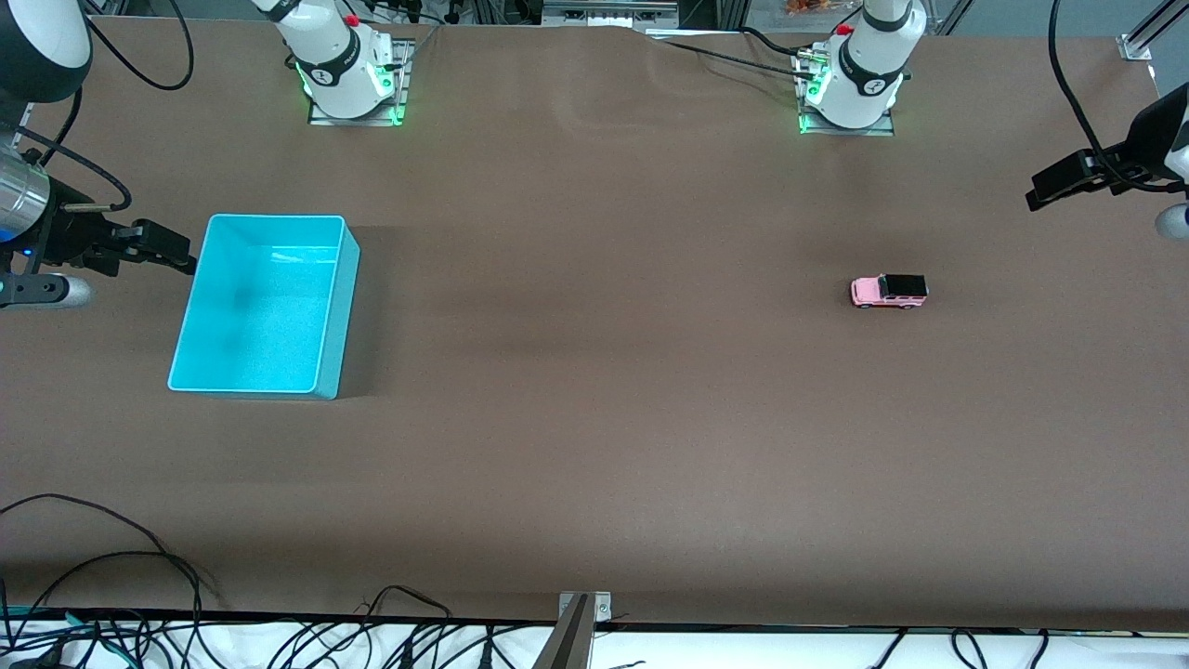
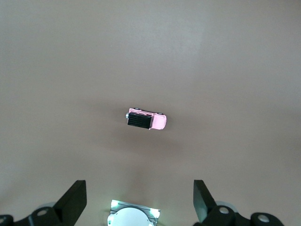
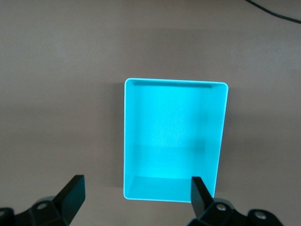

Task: Wind and store pink jeep toy

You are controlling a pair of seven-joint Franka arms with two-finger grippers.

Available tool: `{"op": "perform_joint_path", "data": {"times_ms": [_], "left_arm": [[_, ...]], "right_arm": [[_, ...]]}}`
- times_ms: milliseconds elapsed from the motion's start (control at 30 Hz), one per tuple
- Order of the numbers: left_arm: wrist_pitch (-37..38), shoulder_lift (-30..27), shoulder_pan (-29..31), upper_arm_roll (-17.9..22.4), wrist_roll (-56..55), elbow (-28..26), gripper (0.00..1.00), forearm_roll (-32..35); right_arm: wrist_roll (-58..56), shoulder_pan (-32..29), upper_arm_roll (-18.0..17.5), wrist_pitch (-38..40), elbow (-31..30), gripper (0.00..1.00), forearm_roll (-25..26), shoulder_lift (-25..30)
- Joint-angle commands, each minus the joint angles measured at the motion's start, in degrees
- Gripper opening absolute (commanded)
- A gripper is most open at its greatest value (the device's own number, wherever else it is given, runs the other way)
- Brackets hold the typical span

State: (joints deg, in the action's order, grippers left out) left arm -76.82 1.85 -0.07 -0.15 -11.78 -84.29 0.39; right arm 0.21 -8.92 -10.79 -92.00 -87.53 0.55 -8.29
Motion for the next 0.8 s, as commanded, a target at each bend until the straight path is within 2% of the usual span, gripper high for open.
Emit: {"op": "perform_joint_path", "data": {"times_ms": [0,767], "left_arm": [[1.1,-0.3,0.0,-0.5,0.6,0.5,1.00,-1.3],[1.3,-0.2,-0.1,-0.8,0.4,0.8,1.00,-1.1]], "right_arm": [[-0.4,0.0,0.2,1.1,1.0,1.00,0.2,0.1],[0.8,0.4,-0.1,0.1,1.7,1.00,-0.4,-0.8]]}}
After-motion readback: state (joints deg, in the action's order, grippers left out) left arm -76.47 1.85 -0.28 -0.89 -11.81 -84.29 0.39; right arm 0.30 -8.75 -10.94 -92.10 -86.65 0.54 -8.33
